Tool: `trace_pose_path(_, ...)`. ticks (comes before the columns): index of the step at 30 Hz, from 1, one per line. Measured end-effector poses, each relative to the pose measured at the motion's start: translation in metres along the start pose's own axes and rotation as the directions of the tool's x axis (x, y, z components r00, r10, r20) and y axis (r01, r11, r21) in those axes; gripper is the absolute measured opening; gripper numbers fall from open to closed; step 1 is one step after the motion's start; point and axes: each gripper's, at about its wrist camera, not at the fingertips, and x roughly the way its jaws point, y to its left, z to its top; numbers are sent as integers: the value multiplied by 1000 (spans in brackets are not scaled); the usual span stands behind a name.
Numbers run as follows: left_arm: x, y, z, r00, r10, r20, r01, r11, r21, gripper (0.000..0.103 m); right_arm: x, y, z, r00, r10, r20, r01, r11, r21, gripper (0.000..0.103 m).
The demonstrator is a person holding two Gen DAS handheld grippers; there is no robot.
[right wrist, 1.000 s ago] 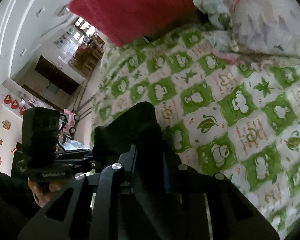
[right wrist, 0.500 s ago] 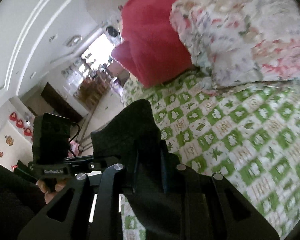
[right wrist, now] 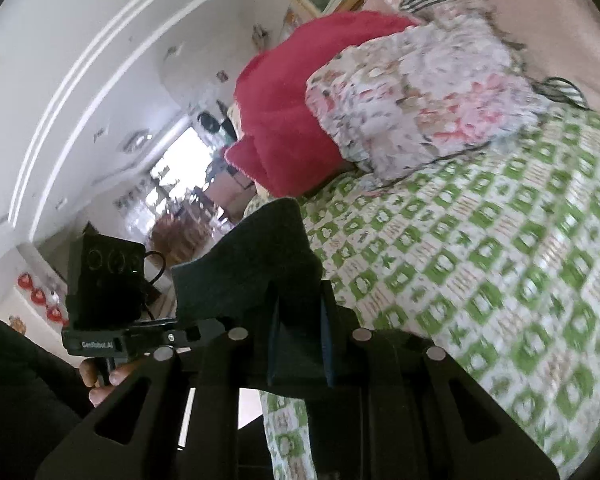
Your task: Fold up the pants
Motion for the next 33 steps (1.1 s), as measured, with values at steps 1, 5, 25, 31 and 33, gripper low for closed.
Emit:
trace_pose_path(1,6,-8,-5,1000,-4,-16,4,1000,18,16,-5,-3,-5,1000,-3,12,3,1000,10,19)
trace_pose_path(5,25,-28,-23,997,-7,-70,11,998,62,16,-33,-17,-35,997,-18,70,13,997,70,19)
trace_pose_path(25,86,-75,-104,975,77,-210,-6,947,320,16,-88,-62,-149,973,-112,204,54,961,270,19)
trace_pose_path(31,98,-77,-120,968,82,-236,4,939,343,16,-93,-68,-168,970,-142,198,80,952,294,19)
trace_pose_path(33,102,-78,-125,966,87,-243,5,935,355,16,-95,-69,-174,968,-157,194,94,949,301,19)
